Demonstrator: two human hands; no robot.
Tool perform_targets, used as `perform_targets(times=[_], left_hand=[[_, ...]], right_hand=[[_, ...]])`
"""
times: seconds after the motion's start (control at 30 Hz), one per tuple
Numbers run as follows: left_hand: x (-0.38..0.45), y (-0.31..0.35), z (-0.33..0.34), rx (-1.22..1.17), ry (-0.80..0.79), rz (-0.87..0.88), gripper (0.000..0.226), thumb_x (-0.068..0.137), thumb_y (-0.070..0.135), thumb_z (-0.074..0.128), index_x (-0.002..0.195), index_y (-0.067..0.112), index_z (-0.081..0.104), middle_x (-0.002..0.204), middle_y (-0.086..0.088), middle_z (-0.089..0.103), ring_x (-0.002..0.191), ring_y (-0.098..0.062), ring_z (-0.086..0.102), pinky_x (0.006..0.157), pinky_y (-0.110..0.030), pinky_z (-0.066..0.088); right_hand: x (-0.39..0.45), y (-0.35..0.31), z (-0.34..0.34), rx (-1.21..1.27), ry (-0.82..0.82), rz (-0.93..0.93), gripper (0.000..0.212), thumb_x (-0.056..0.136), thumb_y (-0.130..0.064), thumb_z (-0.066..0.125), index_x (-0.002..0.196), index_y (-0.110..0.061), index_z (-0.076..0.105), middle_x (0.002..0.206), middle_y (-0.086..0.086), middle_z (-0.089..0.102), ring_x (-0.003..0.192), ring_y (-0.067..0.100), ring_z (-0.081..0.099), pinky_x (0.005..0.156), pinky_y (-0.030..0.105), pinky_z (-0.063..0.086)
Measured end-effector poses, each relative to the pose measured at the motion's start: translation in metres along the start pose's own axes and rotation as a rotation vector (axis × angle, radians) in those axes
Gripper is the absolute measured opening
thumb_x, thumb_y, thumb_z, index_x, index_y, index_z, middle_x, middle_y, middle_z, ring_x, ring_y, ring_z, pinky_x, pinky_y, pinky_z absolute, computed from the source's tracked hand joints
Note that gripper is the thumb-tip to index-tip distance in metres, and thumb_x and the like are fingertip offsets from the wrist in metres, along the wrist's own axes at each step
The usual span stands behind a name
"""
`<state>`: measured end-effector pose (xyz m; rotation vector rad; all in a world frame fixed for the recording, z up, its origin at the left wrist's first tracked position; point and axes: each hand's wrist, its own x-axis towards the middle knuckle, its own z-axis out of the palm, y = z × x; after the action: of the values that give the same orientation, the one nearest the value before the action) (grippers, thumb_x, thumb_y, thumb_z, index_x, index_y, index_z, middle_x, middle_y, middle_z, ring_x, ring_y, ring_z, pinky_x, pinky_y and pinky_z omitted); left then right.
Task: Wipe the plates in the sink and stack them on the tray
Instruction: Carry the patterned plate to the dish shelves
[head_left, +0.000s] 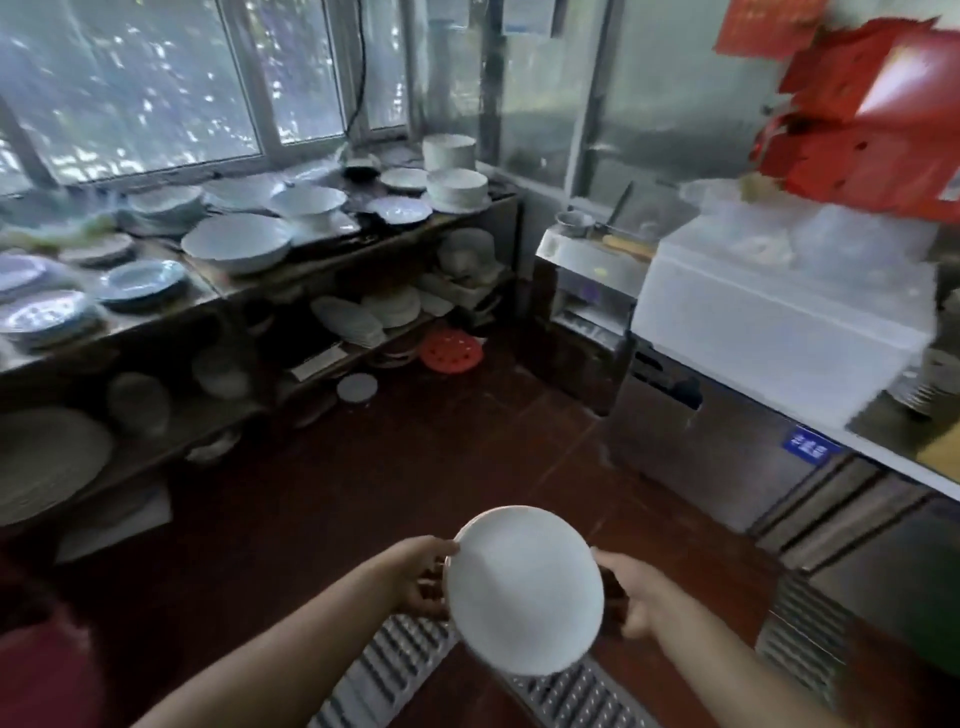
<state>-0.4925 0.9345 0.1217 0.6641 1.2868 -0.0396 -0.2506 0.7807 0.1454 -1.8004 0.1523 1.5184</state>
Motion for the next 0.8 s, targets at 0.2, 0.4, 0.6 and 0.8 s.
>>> perform_targets(times=[0.2,0.4,0.6,0.8], left_hand=[[0.006,0.053,-0.143,-0.170,0.123,0.020,0.020,0.096,0.023,0.064,0.084,0.010,0.055,0.066,-0.004,0.045,0.055,-0.020,0.049,0.069,-0.038,0.053],[0.003,0.092,-0.256,-0.338,0.209,0.049,0.015,0.098,0.022,0.061,0.088,0.011,0.060,0.078,-0.006,0.054,0.068,-0.021,0.055,0.061,-0.035,0.054],[0.018,0.133,-0.367,-0.449,0.304,0.082,0.020,0.095,0.021,0.065,0.109,0.007,0.066,0.090,-0.010,0.063,0.080,-0.025,0.062,0.063,-0.040,0.053],[0.025,0.179,-0.472,-0.642,0.381,0.124,0.023,0.094,0.023,0.067,0.111,0.007,0.069,0.094,-0.009,0.068,0.084,-0.026,0.066,0.064,-0.041,0.059]], right_hand=[[0.042,-0.063,0.162,-0.177,-0.039,0.015,0.032,0.092,-0.038,0.068,0.089,-0.007,0.066,0.074,0.014,0.072,0.075,0.030,0.069,0.068,0.042,0.059],[0.066,-0.122,0.309,-0.370,-0.098,0.003,0.033,0.090,-0.036,0.072,0.103,-0.006,0.066,0.091,0.015,0.068,0.084,0.031,0.066,0.067,0.042,0.056],[0.245,-0.177,0.428,-0.618,-0.216,-0.070,0.084,0.039,-0.058,0.089,0.110,-0.018,0.070,0.144,0.008,0.051,0.135,0.036,0.043,0.107,0.057,0.039],[0.137,-0.250,0.591,-0.747,-0.276,-0.064,0.030,0.087,-0.041,0.071,0.082,-0.012,0.066,0.116,0.011,0.064,0.108,0.031,0.054,0.107,0.051,0.041]])
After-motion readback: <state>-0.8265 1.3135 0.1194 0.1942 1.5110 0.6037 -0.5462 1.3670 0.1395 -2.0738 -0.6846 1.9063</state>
